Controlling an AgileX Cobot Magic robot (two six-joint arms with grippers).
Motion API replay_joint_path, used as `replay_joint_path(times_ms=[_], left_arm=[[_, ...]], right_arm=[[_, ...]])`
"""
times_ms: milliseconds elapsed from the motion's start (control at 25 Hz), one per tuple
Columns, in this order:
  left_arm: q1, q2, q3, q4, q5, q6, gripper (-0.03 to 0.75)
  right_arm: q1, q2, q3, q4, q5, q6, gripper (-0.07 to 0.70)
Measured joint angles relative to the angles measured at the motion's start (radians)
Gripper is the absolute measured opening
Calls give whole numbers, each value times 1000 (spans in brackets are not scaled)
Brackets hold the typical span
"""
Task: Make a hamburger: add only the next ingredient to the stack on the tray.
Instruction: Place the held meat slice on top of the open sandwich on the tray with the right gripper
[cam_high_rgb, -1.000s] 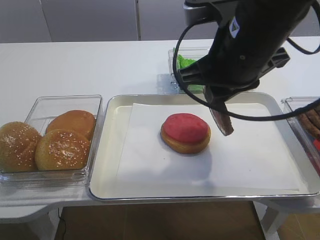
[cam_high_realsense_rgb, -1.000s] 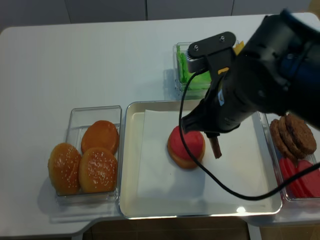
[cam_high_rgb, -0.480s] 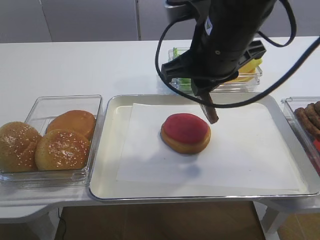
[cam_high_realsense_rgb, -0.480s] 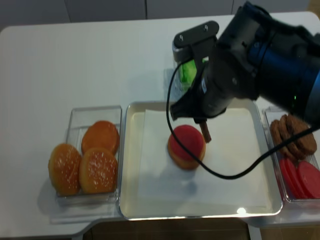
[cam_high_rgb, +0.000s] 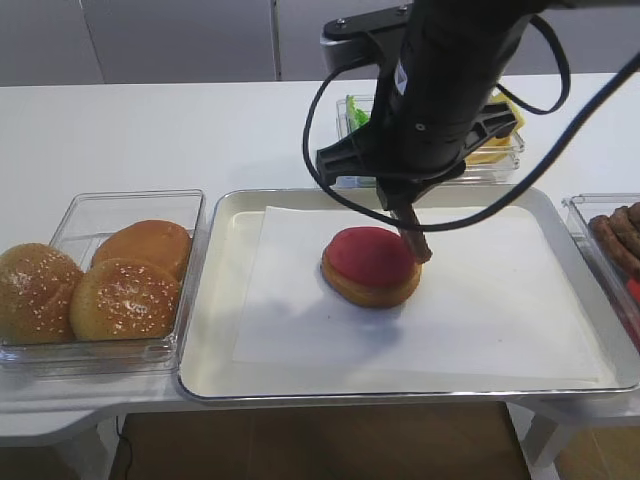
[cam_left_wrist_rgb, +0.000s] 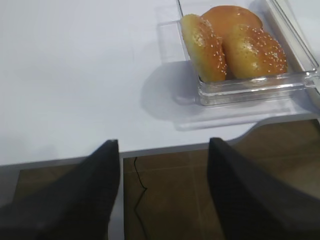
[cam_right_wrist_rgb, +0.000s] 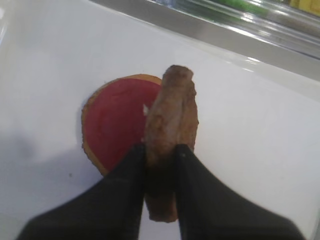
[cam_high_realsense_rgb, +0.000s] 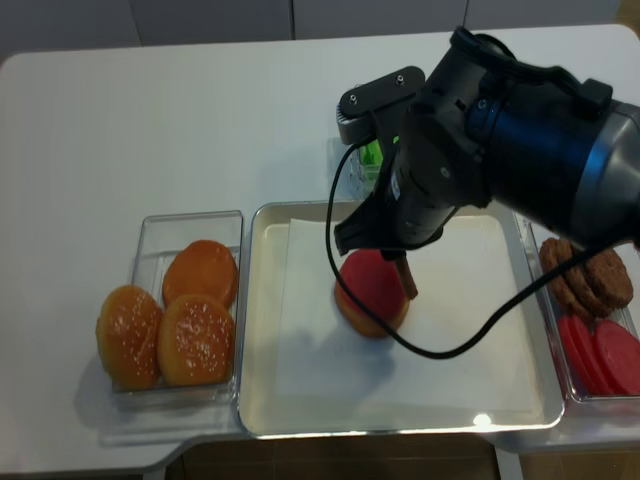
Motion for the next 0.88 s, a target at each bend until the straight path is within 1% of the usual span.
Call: replay_joint_path(times_ms=[760, 880], left_arm=[[0, 0, 0, 0, 0, 0, 415], [0, 0, 0, 0, 0, 0, 415]], right_arm=[[0, 18, -2, 8, -18, 0, 137], [0, 18, -2, 27, -20, 0, 152]])
